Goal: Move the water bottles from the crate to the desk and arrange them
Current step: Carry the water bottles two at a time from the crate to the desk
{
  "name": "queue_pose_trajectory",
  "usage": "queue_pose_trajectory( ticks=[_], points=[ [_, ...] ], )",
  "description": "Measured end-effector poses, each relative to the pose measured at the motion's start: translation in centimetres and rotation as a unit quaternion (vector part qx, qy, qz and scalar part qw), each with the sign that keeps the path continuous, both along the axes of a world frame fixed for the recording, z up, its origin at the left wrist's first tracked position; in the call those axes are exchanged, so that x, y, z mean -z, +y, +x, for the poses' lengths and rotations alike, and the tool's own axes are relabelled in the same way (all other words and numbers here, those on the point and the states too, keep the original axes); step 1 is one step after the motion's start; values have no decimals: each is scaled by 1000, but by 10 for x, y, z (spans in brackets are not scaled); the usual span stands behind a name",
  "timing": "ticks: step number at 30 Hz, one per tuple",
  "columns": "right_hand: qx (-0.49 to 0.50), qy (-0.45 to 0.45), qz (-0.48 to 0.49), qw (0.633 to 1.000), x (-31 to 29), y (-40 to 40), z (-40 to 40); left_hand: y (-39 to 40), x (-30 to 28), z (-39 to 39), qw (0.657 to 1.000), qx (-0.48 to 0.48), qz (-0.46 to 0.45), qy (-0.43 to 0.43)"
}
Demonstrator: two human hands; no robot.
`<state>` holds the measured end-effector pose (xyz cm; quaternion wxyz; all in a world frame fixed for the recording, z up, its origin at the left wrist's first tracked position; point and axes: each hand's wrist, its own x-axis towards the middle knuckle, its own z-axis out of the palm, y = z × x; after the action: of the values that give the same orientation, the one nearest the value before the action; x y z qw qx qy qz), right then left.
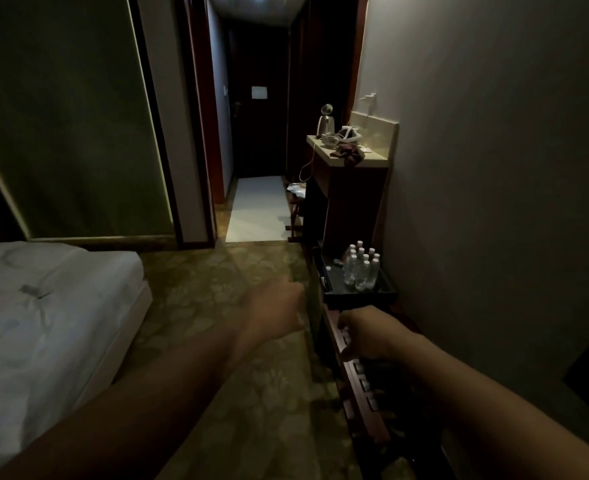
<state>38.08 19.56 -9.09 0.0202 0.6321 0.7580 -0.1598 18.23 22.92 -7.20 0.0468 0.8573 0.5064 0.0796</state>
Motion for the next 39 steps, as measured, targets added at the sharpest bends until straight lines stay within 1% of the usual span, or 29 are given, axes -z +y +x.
queue_pose_trajectory(
  ticks=[3, 7, 11, 14, 20, 22, 26, 33, 36, 39],
  points=[
    [13, 7, 13, 1000, 0, 69, -13, 76, -4, -12, 999, 25, 25, -2],
    [57, 36, 16, 998, 4, 153, -31, 176, -12, -26, 998, 52, 41, 11],
    [99, 58, 0, 993, 12, 222, -39, 258, -17, -25, 994, 88, 46, 45],
    [128, 53, -13, 990, 17, 268, -28, 311, -17, -12, 989, 118, 43, 74],
    [203, 19, -10, 979, 33, 362, 24, 417, 0, 37, 980, 170, 30, 104],
    [223, 25, -11, 974, 43, 399, 46, 457, 9, 62, 976, 182, 31, 114],
    [241, 28, -5, 970, 53, 474, 92, 536, 16, 110, 971, 201, 36, 121],
    [267, 17, -6, 964, 48, 610, 184, 684, 3, 203, 966, 224, 46, 125],
    [290, 24, -15, 957, 50, 654, 213, 736, 12, 232, 965, 231, 27, 123],
    [319, 34, -28, 947, 57, 690, 235, 783, 26, 261, 957, 259, 10, 133]
  ],
)
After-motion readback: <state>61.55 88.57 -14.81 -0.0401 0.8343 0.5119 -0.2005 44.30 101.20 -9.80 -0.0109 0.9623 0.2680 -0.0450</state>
